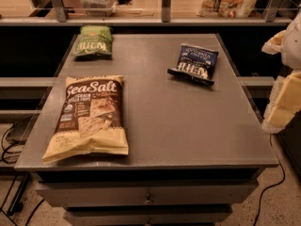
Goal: Move brown chip bag near green jalapeno chip bag
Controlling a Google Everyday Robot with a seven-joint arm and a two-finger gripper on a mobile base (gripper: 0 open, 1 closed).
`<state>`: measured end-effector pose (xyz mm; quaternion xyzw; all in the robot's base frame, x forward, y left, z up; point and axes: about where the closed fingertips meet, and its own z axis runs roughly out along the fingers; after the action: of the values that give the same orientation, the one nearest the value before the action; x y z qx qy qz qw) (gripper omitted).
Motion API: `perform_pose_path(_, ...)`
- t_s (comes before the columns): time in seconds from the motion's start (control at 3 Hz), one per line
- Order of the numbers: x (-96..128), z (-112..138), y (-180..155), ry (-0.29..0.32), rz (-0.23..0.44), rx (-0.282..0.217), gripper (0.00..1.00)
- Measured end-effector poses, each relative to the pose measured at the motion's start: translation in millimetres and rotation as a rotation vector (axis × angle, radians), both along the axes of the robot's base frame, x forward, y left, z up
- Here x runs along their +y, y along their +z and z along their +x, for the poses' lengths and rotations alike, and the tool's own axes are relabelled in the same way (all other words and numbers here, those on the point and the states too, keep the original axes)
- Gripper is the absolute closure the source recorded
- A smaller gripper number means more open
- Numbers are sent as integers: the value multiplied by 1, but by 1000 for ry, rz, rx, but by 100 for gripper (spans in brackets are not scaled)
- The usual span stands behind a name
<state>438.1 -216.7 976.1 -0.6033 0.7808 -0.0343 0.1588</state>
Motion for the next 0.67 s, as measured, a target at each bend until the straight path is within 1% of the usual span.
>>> perform_pose_path(0.33,0,0,0,0,0,0,0)
perform_pose_path(0.67,12,0,-3,57,89,6,0)
